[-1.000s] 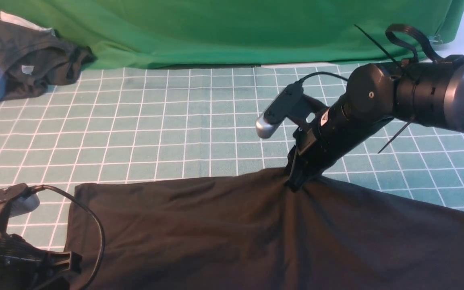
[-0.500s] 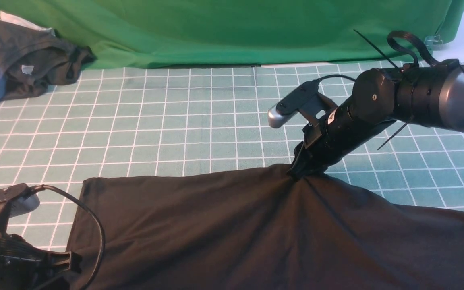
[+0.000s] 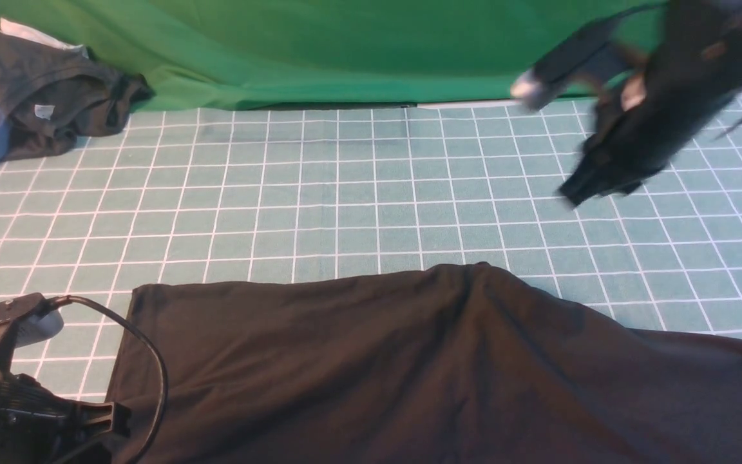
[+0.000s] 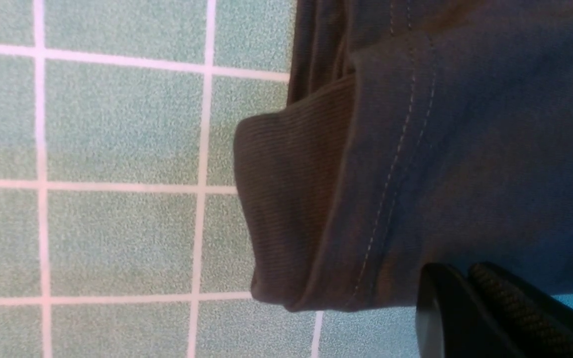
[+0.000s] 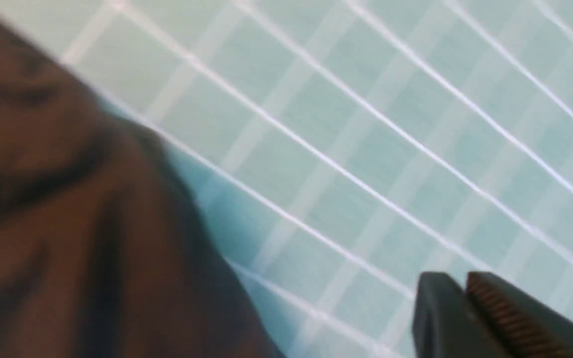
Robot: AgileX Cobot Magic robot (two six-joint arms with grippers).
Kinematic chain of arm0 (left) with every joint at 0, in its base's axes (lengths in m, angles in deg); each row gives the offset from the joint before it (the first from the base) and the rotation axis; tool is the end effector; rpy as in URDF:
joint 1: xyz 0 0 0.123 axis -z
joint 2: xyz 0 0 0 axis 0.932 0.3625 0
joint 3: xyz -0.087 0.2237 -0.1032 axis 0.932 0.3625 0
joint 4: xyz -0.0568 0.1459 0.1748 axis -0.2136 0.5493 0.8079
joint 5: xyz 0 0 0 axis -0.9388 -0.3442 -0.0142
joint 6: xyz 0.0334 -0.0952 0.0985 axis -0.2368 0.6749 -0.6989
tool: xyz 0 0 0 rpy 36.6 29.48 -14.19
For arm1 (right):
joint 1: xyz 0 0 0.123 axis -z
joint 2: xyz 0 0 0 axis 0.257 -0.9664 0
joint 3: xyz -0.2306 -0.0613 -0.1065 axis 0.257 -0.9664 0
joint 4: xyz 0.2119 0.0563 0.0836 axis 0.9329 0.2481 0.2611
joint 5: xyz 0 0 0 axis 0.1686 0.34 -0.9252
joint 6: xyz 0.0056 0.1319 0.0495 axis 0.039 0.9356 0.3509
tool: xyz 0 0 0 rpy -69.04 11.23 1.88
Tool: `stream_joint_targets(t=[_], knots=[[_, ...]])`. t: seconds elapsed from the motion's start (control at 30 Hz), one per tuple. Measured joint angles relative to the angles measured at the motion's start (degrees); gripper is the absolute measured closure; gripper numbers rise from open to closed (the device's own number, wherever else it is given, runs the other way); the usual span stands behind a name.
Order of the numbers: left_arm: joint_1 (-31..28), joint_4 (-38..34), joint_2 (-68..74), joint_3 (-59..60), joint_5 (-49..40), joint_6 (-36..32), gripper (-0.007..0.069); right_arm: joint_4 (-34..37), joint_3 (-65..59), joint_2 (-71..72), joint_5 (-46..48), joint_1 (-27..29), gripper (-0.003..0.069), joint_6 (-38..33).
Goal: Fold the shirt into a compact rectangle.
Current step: 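Pull the folded dark garment lengthwise by its ends to straighten it flat on the table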
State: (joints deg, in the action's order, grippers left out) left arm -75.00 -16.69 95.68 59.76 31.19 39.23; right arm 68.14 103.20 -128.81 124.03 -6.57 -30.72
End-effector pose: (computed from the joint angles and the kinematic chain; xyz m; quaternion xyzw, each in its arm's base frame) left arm 0.1661 -0.0158 0.1440 -0.0895 0.9837 -0.1195 0.1004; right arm 0.3377 0.1213 0.2283 -0.2805 0.9354 -0.0210 0.2142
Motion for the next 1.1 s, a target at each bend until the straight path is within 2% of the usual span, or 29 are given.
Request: stream_joint_targets(t=[0.17, 0.3, 0.43, 0.6, 0.67, 0.7, 0.77, 0.9, 1.1], knots=[[0.0, -0.28, 0.0, -0.45, -0.23, 0.1, 0.0613, 7.21, -7.43, 4.85, 3.29, 5.84, 0.064, -0.34], [0.0, -1.66, 0.0, -4.96, -1.72, 0.44, 0.0613, 9.79, -17.6, 6.02, 4.08, 6.52, 0.064, -2.05], [0.9, -3.4, 0.25, -11.43, -3.38, 0.78, 0.0613, 11.13, -26.47, 6.07, -1.57, 6.54, 0.064, -2.48], [7.02, -2.44, 3.67, -15.43, -3.86, 2.33, 0.0613, 12.27, -32.86, 5.91, -8.89, 6.54, 0.0645, -2.61], [11.6, 1.16, 7.77, -15.42, -3.73, 4.78, 0.0613, 11.17, -35.07, 5.85, -10.53, 6.59, 0.0645, -2.33], [11.6, 1.16, 8.13, -15.42, -3.73, 4.99, 0.0613, 11.17, -35.19, 5.85, -10.59, 6.59, 0.0645, -2.23], [15.17, 4.08, 12.09, -15.25, -2.14, 6.15, 0.0613, 10.58, -36.45, 5.85, -11.27, 7.48, 0.0643, -1.49], [18.21, 5.69, 18.07, -14.94, 2.63, 7.53, 0.0613, 10.36, -38.26, 5.73, -11.72, 11.62, 0.0641, -1.04], [18.38, 9.13, 24.17, -14.76, 5.02, 9.11, 0.0613, 10.13, -39.33, 5.74, -10.43, 21.06, 0.0639, -0.92]])
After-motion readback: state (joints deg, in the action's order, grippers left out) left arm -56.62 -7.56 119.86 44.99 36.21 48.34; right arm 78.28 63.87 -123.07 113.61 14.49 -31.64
